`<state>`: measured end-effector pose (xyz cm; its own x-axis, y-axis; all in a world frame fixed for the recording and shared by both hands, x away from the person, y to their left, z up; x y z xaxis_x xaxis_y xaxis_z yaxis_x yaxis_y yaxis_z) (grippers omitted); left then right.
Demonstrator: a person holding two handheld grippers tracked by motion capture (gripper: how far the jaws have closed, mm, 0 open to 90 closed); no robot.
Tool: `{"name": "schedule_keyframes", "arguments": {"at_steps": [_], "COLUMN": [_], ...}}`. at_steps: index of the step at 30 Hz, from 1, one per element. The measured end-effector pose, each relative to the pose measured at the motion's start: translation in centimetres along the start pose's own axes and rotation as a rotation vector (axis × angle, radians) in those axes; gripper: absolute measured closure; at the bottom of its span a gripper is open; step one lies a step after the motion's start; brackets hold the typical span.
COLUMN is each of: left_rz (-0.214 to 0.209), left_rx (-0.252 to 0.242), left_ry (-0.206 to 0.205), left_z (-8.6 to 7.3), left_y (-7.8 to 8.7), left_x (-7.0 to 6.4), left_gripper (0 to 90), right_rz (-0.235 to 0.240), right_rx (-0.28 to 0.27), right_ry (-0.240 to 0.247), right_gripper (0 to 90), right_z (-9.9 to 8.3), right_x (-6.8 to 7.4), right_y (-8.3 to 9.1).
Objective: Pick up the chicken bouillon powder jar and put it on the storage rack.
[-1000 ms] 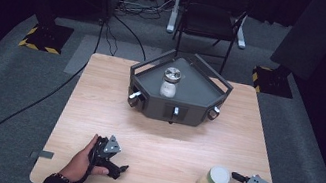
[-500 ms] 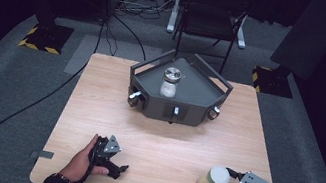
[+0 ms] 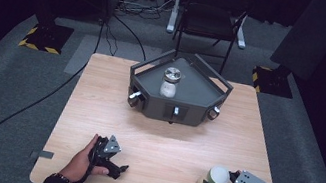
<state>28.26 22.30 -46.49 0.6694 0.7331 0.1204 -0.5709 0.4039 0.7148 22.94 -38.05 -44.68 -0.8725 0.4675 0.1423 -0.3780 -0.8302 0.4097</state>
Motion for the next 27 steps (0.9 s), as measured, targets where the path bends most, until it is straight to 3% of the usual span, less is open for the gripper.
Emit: {"name": "schedule_keyframes", "arguments": {"at_steps": [10,27], "left_rz": [0.0,0.0], "left_rx": [0.0,0.0], "left_ry": [0.0,0.0], "left_z": [0.0,0.0], "left_y": [0.0,0.0], "left_x": [0.0,0.0], "left_gripper": [0.0,0.0], "right_rz": [-0.029,-0.128], "right_rx": [-0.002,-0.013], "right_ry": [0.034,0.019], "right_gripper": [33.3,33.7], "right_z": [-0.1,0.7], "right_x": [0.6,1.4], "right_y": [-0.3,-0.6]}}
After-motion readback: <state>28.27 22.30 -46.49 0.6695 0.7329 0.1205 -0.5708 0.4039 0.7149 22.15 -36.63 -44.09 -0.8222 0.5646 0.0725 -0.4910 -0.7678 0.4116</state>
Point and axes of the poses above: each handheld gripper's, and its own axes: y roughly backward along the jaws, z roughly out of its top, x roughly to its left, the point moved 2 cm from there along -y, roughly forward along the jaws, and after that the axes turned 10 degrees about z, right-handed, at the moved point
